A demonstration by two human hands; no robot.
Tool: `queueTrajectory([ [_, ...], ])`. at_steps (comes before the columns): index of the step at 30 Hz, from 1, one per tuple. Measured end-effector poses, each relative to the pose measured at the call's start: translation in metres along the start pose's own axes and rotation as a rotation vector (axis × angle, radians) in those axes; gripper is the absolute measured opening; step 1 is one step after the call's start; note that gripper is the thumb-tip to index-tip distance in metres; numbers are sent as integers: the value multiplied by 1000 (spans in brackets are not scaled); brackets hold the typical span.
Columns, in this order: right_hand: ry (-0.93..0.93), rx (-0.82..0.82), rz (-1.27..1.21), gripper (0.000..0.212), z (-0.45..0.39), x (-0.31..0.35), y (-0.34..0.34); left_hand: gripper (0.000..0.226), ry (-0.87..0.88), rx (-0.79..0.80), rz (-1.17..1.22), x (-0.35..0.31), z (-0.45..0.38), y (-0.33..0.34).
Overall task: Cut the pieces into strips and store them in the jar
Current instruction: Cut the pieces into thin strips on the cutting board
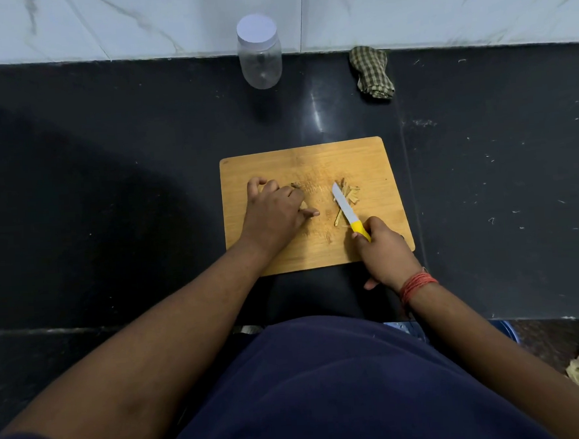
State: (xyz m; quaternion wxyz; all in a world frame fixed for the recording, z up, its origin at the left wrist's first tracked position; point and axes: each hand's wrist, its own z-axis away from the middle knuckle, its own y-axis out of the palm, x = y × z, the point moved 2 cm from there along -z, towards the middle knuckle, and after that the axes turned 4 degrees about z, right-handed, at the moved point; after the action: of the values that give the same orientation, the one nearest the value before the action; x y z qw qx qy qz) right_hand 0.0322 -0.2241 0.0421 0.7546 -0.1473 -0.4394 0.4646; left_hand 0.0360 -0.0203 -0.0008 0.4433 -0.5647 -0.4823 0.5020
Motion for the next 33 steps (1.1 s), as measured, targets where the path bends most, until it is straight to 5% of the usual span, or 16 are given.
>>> queueTrajectory([
  [15,-63,50,3,13,-2,4,6,48,40,-75,37,6,10,-4],
  [22,-99,41,22,12,-4,9,9,24,-287,-210,208,37,16,-12],
  [27,-119,49,42,12,-4,15,11,26,-413,-110,324,57,16,-11],
  [33,-124,52,49,12,-4,18,13,31,-275,-10,311,58,16,-12],
])
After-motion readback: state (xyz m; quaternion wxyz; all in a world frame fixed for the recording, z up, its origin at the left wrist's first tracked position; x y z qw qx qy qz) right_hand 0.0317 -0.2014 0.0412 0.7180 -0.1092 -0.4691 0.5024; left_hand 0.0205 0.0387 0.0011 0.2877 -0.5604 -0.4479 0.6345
